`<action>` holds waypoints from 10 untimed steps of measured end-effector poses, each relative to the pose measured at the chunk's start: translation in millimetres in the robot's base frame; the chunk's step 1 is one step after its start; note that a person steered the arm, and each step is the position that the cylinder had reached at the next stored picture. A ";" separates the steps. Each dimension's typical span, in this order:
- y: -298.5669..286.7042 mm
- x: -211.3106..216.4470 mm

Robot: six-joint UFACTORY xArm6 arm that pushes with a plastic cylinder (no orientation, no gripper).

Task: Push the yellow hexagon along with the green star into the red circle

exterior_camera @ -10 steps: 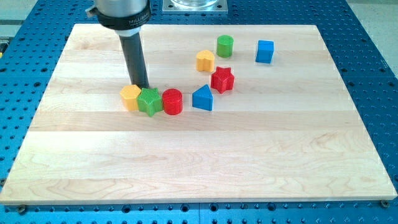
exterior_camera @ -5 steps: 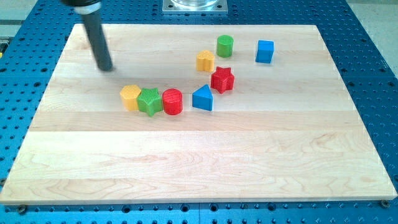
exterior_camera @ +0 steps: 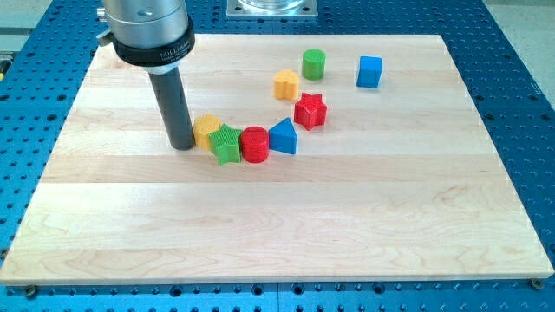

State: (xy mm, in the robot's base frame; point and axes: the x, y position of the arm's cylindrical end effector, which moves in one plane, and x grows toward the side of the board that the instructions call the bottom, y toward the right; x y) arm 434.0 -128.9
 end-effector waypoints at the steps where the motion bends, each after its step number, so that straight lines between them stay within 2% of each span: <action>1: -41.5 -36.9; 3: -55.2 -49.8; 4: -56.8 -34.9; 5: -9.7 -20.4; 6: 37.0 -23.0; 8: 6.1 -28.6; 9: -38.8 31.4; 10: -41.8 56.4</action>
